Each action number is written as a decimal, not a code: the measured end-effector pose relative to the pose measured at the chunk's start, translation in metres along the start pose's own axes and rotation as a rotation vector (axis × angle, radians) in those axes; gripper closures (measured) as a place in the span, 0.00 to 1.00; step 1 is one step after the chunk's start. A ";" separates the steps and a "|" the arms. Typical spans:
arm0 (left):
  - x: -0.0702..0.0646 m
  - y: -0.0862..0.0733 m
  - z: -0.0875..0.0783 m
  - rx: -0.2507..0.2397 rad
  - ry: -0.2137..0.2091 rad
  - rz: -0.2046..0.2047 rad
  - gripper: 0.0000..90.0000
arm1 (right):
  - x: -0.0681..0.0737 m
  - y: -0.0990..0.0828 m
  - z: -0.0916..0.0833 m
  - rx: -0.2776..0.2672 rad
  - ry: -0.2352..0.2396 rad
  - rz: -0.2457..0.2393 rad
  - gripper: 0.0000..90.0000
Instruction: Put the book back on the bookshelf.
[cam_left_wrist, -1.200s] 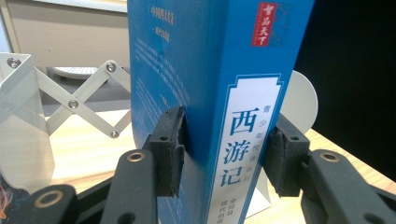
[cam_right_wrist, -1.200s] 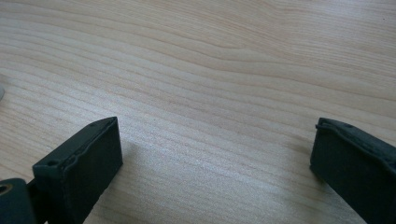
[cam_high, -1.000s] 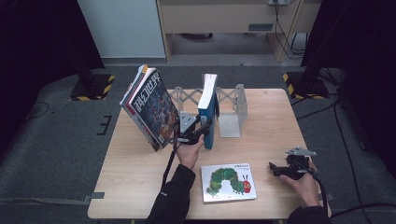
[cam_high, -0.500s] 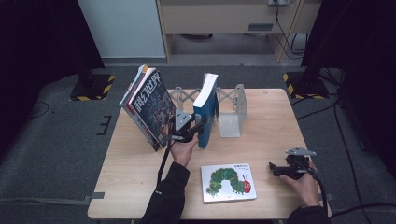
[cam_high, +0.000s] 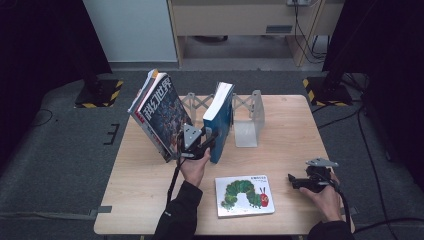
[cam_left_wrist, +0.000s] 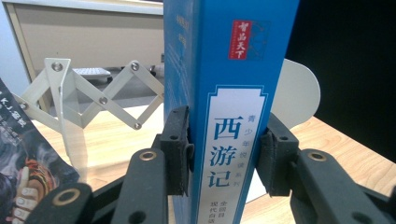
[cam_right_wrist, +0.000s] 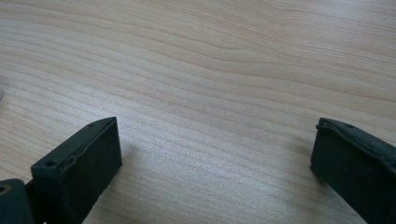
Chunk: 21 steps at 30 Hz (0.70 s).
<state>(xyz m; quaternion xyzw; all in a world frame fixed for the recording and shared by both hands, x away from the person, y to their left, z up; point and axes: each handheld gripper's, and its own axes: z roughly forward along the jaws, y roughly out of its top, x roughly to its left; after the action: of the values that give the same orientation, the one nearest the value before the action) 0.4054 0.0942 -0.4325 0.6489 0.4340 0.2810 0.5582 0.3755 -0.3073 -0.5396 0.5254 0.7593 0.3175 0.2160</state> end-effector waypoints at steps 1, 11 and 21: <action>0.000 0.000 0.000 0.000 0.000 0.000 0.66 | 0.000 0.000 0.000 0.000 0.000 0.000 0.02; -0.023 -0.004 0.008 -0.027 0.039 -0.029 0.60 | 0.000 0.000 0.000 0.001 -0.002 0.000 0.03; -0.021 -0.017 0.010 0.025 -0.009 -0.026 0.56 | 0.001 0.000 0.000 0.001 -0.003 -0.002 0.03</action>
<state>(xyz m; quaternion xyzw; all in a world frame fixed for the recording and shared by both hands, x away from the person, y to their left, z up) 0.4001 0.0708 -0.4490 0.6515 0.4433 0.2653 0.5556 0.3750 -0.3068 -0.5395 0.5252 0.7595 0.3163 0.2173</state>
